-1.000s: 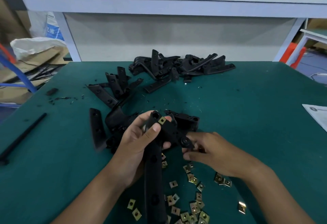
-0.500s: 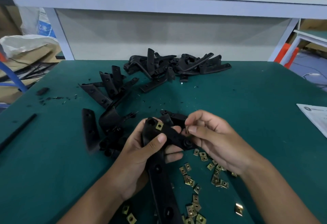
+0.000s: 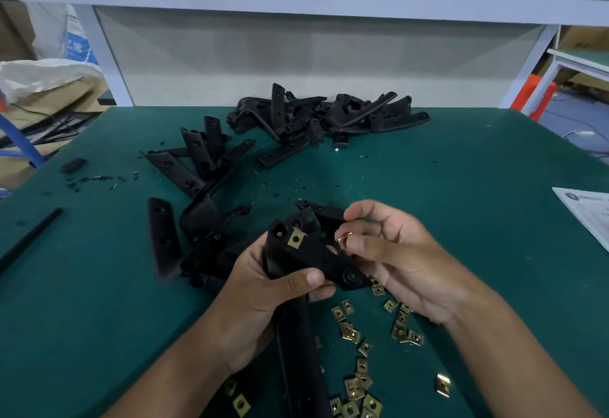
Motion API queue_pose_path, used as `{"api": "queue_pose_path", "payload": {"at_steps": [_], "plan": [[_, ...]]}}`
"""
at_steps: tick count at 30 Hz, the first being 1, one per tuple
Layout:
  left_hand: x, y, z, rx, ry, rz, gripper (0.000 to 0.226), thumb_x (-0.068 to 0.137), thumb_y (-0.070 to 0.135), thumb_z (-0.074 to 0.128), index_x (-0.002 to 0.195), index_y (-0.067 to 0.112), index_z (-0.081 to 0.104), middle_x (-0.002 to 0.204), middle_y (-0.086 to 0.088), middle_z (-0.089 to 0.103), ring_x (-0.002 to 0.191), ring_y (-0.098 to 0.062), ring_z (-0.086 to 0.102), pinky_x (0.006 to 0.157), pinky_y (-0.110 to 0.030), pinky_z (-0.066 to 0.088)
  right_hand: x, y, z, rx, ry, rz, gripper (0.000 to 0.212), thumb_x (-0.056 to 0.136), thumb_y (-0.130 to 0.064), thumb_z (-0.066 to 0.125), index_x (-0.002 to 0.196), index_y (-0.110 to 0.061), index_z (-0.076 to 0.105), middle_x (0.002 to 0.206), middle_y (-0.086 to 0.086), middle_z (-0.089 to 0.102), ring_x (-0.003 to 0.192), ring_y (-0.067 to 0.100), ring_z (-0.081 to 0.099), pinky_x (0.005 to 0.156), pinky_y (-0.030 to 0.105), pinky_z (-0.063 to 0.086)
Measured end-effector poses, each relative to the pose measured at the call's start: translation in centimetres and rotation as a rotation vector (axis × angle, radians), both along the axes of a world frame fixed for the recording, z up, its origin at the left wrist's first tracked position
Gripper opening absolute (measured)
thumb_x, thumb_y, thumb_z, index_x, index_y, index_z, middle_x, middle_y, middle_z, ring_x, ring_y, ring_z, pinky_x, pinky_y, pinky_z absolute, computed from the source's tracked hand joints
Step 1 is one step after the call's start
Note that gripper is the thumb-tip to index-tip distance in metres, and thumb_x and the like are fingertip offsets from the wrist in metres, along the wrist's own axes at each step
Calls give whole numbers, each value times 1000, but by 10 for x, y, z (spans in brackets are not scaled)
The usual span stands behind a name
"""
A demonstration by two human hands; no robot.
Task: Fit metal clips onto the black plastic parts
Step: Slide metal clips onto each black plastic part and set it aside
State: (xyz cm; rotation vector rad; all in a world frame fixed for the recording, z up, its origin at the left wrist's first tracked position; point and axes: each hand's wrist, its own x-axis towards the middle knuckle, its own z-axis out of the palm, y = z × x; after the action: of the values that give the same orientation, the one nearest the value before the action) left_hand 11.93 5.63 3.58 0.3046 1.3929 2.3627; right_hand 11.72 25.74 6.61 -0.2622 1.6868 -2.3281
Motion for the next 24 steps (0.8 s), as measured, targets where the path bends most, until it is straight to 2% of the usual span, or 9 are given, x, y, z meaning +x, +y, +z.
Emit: {"api": "queue_pose_path", "payload": {"at_steps": [3, 6, 10, 13, 17, 21, 24], "plan": [[0, 0, -1, -2, 8, -1, 51, 57, 29, 99, 101, 16, 77, 107, -17, 75, 96, -27, 75, 75, -28, 60, 1, -1, 1, 1, 19, 13, 24, 68, -18, 86, 88, -30, 78, 86, -1, 75, 76, 7, 70, 62, 16, 51], [0, 0, -1, -16, 6, 5, 50, 55, 32, 99, 98, 16, 78, 102, -16, 77, 90, -23, 76, 73, -27, 60, 1, -2, -1, 11, 46, 29, 27, 67, -34, 88, 91, -28, 78, 82, -4, 73, 73, 6, 67, 61, 16, 49], [0, 0, 0, -28, -9, 15, 52, 50, 34, 101, 93, 13, 79, 91, -14, 77, 80, -20, 76, 67, -25, 59, 0, -3, -4, 104, 72, 22, 33, 67, -49, 89, 91, -30, 76, 84, -6, 72, 78, 8, 64, 69, 24, 46], [1, 0, 2, -35, -2, 11, 51, 50, 36, 101, 90, 14, 80, 86, -12, 77, 75, -19, 76, 65, -24, 59, 0, -3, -5, 147, 95, 22, 34, 68, -53, 87, 92, -30, 76, 83, -6, 70, 79, 9, 63, 71, 29, 46], [3, 0, 5, -40, 9, 20, 48, 47, 40, 100, 86, 18, 80, 83, -10, 77, 72, -17, 75, 63, -23, 58, -1, -4, -6, 179, 109, 12, 38, 67, -55, 88, 91, -29, 76, 84, 0, 68, 83, 21, 59, 80, 46, 40], [3, 0, 5, -53, 21, 18, 48, 49, 41, 100, 86, 17, 81, 85, -10, 78, 73, -18, 75, 64, -23, 58, -1, -3, -6, 186, 119, 2, 38, 66, -57, 88, 90, -29, 76, 84, 2, 66, 82, 23, 58, 77, 42, 42], [4, 0, 4, -45, 27, 15, 48, 51, 40, 99, 89, 17, 80, 86, -10, 78, 75, -18, 75, 65, -23, 58, 0, -2, -6, 179, 115, 3, 39, 67, -55, 87, 92, -26, 77, 89, 11, 65, 86, 29, 58, 82, 50, 41]]}}
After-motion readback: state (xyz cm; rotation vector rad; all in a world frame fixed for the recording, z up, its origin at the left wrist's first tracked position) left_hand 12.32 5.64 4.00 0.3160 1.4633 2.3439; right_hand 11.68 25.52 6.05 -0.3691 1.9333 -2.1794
